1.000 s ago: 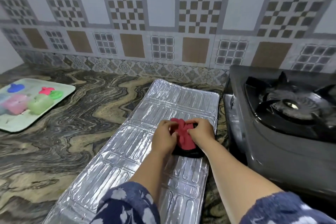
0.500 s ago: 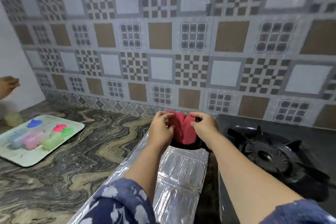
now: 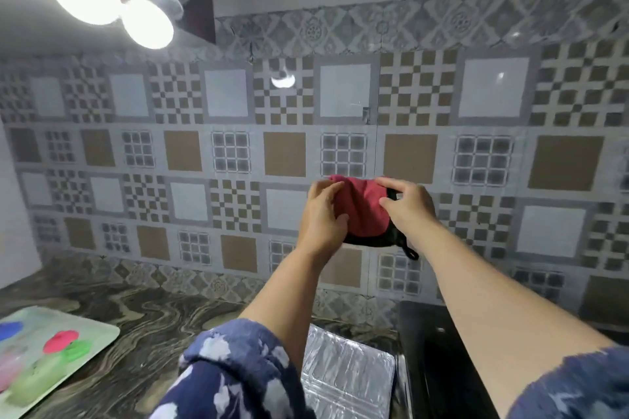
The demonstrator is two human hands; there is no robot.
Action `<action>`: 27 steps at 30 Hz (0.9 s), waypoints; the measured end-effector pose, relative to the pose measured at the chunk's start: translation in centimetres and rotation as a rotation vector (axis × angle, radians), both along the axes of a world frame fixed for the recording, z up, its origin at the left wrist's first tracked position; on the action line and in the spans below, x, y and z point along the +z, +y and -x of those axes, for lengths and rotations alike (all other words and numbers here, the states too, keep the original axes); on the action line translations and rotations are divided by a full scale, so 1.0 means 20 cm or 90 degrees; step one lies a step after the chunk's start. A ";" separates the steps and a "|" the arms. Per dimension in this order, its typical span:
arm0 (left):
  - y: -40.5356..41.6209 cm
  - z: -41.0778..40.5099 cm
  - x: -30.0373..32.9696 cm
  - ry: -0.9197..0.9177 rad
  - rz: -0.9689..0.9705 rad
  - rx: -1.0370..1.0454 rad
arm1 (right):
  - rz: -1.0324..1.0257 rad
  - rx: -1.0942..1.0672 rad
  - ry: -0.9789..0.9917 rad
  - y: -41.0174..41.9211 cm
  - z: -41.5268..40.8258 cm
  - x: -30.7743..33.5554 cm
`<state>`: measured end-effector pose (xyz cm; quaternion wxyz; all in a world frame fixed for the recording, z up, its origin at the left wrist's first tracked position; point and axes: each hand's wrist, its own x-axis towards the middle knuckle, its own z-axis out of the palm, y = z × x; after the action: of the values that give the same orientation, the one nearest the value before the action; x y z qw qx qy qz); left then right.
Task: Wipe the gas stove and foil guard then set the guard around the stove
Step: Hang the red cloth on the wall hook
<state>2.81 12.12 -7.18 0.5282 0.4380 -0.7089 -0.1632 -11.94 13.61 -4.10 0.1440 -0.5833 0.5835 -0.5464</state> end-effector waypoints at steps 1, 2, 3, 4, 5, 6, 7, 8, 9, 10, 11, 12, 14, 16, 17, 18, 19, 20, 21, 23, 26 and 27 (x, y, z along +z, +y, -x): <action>-0.05 0.02 0.05 -0.001 0.011 0.001 | 0.015 -0.007 0.009 -0.05 0.01 0.04; -0.10 0.04 0.10 0.000 0.022 0.001 | 0.032 -0.013 0.021 -0.11 0.02 0.09; -0.14 0.05 0.15 -0.003 0.030 0.002 | 0.048 -0.018 0.033 -0.16 0.03 0.14; -0.20 0.07 0.20 -0.013 0.039 0.005 | 0.067 -0.023 0.045 -0.23 0.05 0.19; -0.25 0.08 0.26 -0.028 0.053 0.010 | 0.087 -0.034 0.061 -0.29 0.06 0.24; -0.31 0.09 0.32 -0.043 0.069 0.016 | 0.109 -0.044 0.076 -0.36 0.08 0.28; -0.36 0.10 0.37 -0.055 0.083 0.020 | 0.131 -0.048 0.086 -0.43 0.09 0.33; -0.43 0.11 0.42 -0.068 0.092 0.023 | 0.152 -0.045 0.100 -0.51 0.10 0.37; -0.49 0.12 0.47 -0.087 0.100 0.025 | 0.169 -0.041 0.133 -0.58 0.12 0.40; -0.57 0.14 0.51 -0.122 0.103 0.031 | 0.166 -0.043 0.188 -0.66 0.14 0.43; -0.64 0.15 0.53 -0.176 0.096 0.041 | 0.148 -0.055 0.255 -0.74 0.16 0.44; -0.72 0.16 0.54 -0.234 0.075 0.055 | 0.131 -0.074 0.322 -0.83 0.18 0.43; -0.85 0.17 0.53 -0.314 0.025 0.091 | 0.143 -0.120 0.379 -0.98 0.22 0.41; -0.94 0.18 0.49 -0.337 0.021 0.119 | 0.162 -0.123 0.361 -1.06 0.26 0.38; -0.95 0.18 0.48 -0.341 0.028 0.127 | 0.151 -0.109 0.355 -1.06 0.27 0.37; -0.95 0.18 0.47 -0.344 0.034 0.128 | 0.137 -0.101 0.352 -1.05 0.28 0.37; -0.94 0.17 0.48 -0.347 0.038 0.126 | 0.123 -0.098 0.348 -1.02 0.29 0.38; -0.93 0.17 0.49 -0.351 0.035 0.125 | 0.110 -0.097 0.341 -1.00 0.30 0.39; -0.92 0.17 0.50 -0.357 0.028 0.127 | 0.098 -0.096 0.334 -0.99 0.30 0.40; -0.88 0.16 0.51 -0.375 -0.003 0.123 | 0.066 -0.104 0.353 -0.97 0.29 0.42; -0.83 0.15 0.49 -0.395 -0.056 0.128 | 0.013 -0.097 0.395 -0.93 0.28 0.41; -0.81 0.14 0.48 -0.396 -0.068 0.127 | 0.008 -0.096 0.402 -0.93 0.28 0.40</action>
<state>-0.03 -4.09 2.39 0.2760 0.5612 -0.7803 -0.0060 -17.53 -4.99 3.82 -0.0884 -0.6802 0.6374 -0.3511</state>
